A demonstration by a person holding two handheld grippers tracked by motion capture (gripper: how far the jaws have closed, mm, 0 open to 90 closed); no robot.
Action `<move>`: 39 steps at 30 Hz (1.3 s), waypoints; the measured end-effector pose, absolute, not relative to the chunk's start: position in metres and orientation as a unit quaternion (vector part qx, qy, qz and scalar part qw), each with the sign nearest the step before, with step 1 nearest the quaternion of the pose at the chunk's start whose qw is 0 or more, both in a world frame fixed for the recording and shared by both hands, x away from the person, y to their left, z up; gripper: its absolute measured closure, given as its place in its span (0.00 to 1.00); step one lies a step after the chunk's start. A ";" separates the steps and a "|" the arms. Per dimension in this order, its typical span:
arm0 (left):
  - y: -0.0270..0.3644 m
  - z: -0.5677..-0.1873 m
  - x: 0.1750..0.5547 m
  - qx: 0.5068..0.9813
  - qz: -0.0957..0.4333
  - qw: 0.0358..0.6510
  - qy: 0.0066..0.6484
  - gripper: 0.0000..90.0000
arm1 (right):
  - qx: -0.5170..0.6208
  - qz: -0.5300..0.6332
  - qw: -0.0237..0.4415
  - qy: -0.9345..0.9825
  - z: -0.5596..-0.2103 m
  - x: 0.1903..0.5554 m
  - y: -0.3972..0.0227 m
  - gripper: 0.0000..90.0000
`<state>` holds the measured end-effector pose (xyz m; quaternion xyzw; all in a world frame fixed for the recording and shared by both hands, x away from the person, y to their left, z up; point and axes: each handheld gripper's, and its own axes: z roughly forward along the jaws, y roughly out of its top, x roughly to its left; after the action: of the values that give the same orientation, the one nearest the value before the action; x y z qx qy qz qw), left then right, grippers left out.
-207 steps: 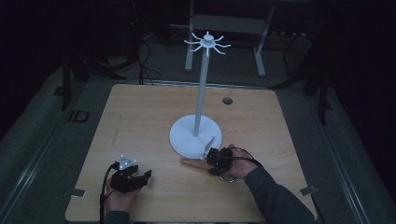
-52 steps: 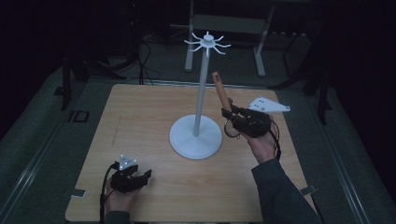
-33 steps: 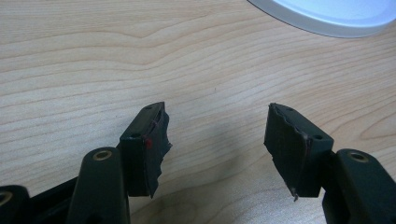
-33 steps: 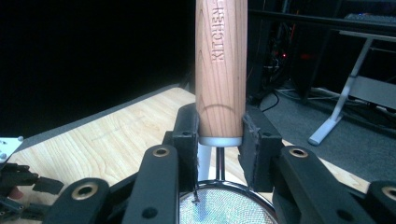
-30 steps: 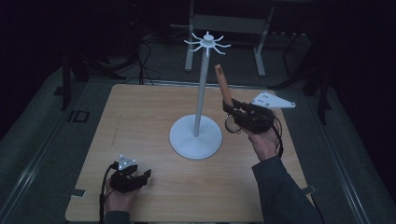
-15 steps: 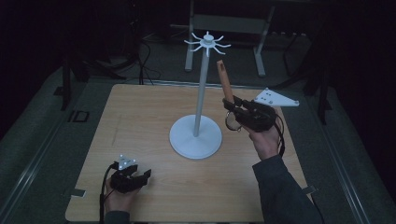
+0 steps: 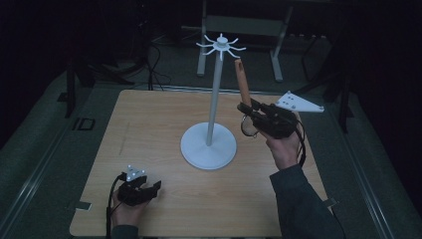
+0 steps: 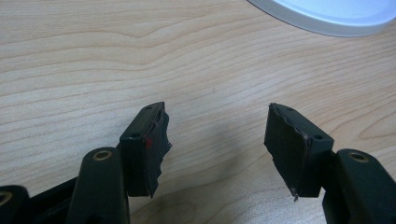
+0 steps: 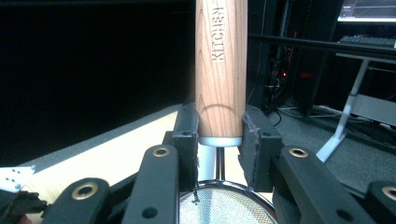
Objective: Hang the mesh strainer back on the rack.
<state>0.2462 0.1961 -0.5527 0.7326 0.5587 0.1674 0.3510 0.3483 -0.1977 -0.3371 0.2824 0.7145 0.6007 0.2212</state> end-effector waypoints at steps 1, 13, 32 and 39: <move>0.196 -0.553 0.246 0.733 0.167 0.351 0.559 0.44 | 0.282 0.602 0.221 0.714 -0.336 0.348 -0.198 0.78; 0.196 -0.553 0.246 0.733 0.167 0.351 0.558 0.44 | 0.276 0.615 0.219 0.705 -0.335 0.346 -0.203 0.78; 0.196 -0.553 0.246 0.733 0.166 0.351 0.559 0.44 | 0.273 0.626 0.214 0.699 -0.327 0.349 -0.205 0.78; 0.196 -0.553 0.246 0.732 0.166 0.351 0.560 0.44 | 0.272 0.624 0.205 0.703 -0.327 0.355 -0.200 0.78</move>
<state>0.2463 0.1962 -0.5530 0.7323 0.5596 0.1663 0.3507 0.3549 -0.2003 -0.3267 0.2716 0.7033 0.6243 0.2047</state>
